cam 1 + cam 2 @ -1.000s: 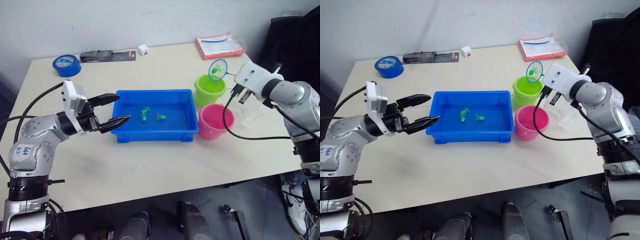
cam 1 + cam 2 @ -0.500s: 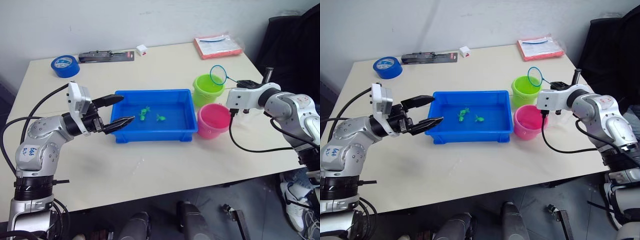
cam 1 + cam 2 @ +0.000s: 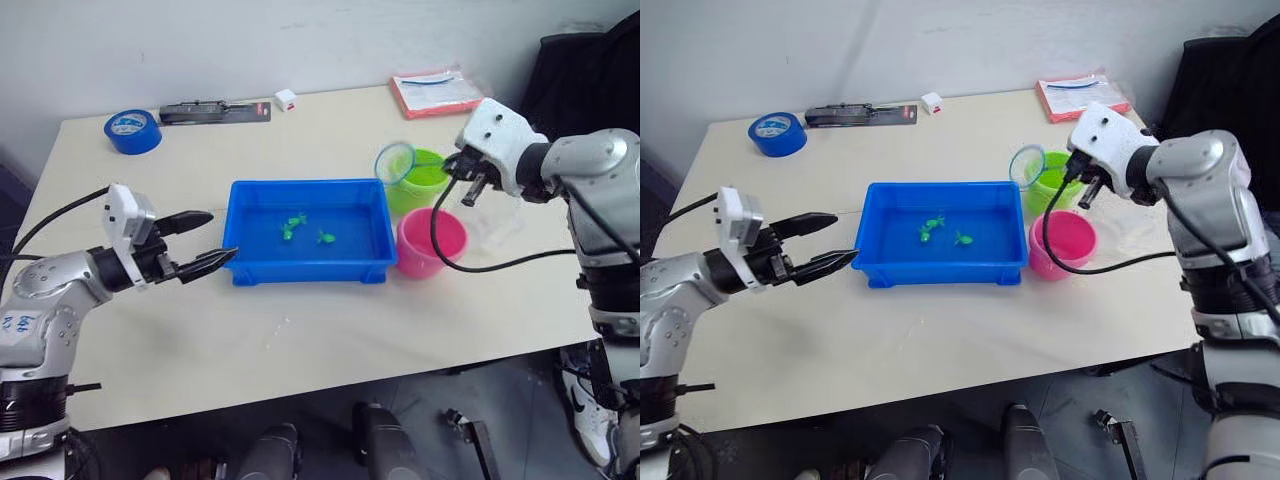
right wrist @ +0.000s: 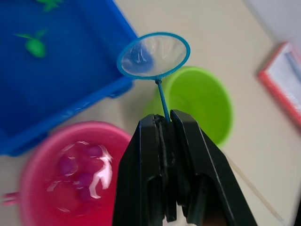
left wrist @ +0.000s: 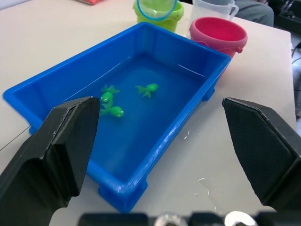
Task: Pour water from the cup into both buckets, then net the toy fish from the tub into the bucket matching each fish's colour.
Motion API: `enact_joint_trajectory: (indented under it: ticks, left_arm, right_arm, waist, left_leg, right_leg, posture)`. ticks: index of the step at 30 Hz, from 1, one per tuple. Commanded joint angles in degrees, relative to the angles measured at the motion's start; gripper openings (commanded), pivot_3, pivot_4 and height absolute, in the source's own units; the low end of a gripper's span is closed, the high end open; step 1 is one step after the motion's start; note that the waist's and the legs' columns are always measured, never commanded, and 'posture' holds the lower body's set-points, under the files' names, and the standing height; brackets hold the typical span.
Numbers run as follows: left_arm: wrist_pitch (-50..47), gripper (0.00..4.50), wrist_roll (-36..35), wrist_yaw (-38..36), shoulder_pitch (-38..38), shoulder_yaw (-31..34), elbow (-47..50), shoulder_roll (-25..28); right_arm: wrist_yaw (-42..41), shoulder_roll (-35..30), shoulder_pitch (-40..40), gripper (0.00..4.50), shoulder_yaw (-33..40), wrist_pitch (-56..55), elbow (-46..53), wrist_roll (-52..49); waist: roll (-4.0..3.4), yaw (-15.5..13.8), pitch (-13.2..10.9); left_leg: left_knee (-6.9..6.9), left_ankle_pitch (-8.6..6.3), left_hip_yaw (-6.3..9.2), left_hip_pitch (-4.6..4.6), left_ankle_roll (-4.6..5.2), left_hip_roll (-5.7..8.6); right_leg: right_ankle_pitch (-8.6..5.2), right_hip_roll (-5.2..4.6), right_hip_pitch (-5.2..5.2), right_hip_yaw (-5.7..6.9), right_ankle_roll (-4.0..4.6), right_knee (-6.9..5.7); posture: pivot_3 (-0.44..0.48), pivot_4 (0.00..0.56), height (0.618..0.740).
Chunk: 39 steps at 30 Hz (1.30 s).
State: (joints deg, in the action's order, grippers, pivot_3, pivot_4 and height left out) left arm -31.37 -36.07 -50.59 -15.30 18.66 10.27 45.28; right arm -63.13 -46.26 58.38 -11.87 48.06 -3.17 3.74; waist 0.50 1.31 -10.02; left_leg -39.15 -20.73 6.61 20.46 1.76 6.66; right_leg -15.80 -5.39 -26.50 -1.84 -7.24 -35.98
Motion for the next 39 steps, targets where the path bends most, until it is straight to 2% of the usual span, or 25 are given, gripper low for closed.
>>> enact_joint_trajectory:
  ticks: [1,6,11,17,22,29,34,39]
  left_arm:
    - [-0.1,4.5,-1.5,0.8,1.3,2.6,3.7,0.3]
    - [-0.3,4.5,-1.9,1.8,2.4,3.1,5.0,-0.2]
    - [0.1,4.5,-1.9,2.7,2.1,2.1,5.6,-1.2]
    - [1.0,4.5,0.1,0.9,4.3,1.3,6.5,0.0]
    - [1.0,4.5,-1.6,0.1,6.0,3.1,8.0,0.3]
    - [0.3,4.5,-2.6,0.1,7.1,5.0,9.2,1.1]
    - [-0.2,4.5,-3.2,0.6,7.2,5.5,9.9,1.4]
    - [-0.2,4.5,-3.0,0.4,6.4,5.2,9.1,1.7]
  right_arm:
    - [-3.7,-1.0,3.8,0.79,-2.9,8.7,1.3,-2.3]
    - [-6.4,-1.8,6.7,0.79,-6.2,14.3,2.9,-5.3]
    - [-12.0,-5.1,8.7,0.79,-15.9,16.6,5.8,-5.4]
    - [-12.8,-3.2,12.2,0.79,-21.2,17.9,3.1,-5.2]
    - [-11.4,0.4,13.2,0.79,-23.5,17.7,-1.1,-4.8]
    - [-7.1,6.5,12.5,0.79,-21.8,20.0,-7.8,-6.1]
    - [-0.5,11.6,10.6,0.79,-14.9,22.5,-11.0,-8.3]
    - [4.7,14.3,7.9,0.79,-7.8,26.7,-8.2,-11.5]
  waist:
    - [0.0,-0.2,0.0]
    - [0.0,-0.3,0.0]
    - [0.0,-0.9,0.0]
    - [-0.01,-1.0,0.0]
    - [0.0,-1.1,0.0]
    - [0.0,-1.1,0.0]
    - [0.0,-1.0,0.0]
    - [0.0,-1.0,0.0]
  left_leg:
    - [0.0,0.0,0.05,0.0,0.0,0.0]
    - [0.02,0.0,0.02,0.03,0.0,0.0]
    - [0.02,-0.02,-0.01,0.03,0.0,0.01]
    - [0.03,-0.03,-0.07,0.03,-0.02,-0.01]
    - [0.02,-0.03,-0.07,0.03,-0.03,-0.01]
    - [0.02,-0.03,-0.04,0.05,-0.02,0.0]
    - [0.03,-0.03,-0.02,0.04,-0.03,-0.01]
    - [0.04,-0.03,-0.02,0.05,-0.03,0.0]
  right_leg:
    - [0.0,0.0,0.04,0.0,0.0,0.0]
    - [0.0,0.0,-0.01,0.02,0.0,0.0]
    - [0.0,0.0,-0.02,0.05,0.0,0.01]
    - [0.0,0.01,-0.1,0.01,0.0,0.03]
    - [0.0,0.01,-0.08,0.01,0.0,0.02]
    - [0.01,0.01,-0.07,0.04,0.01,0.0]
    - [0.01,0.02,-0.08,0.05,0.01,-0.02]
    - [0.01,0.01,-0.07,0.09,0.01,-0.01]
  posture:
    - [0.0,0.15,0.74]
    - [0.0,0.15,0.74]
    - [0.0,0.15,0.74]
    - [0.0,0.15,0.74]
    - [0.0,0.15,0.74]
    - [0.0,0.15,0.74]
    - [0.0,0.15,0.74]
    - [0.0,0.15,0.74]
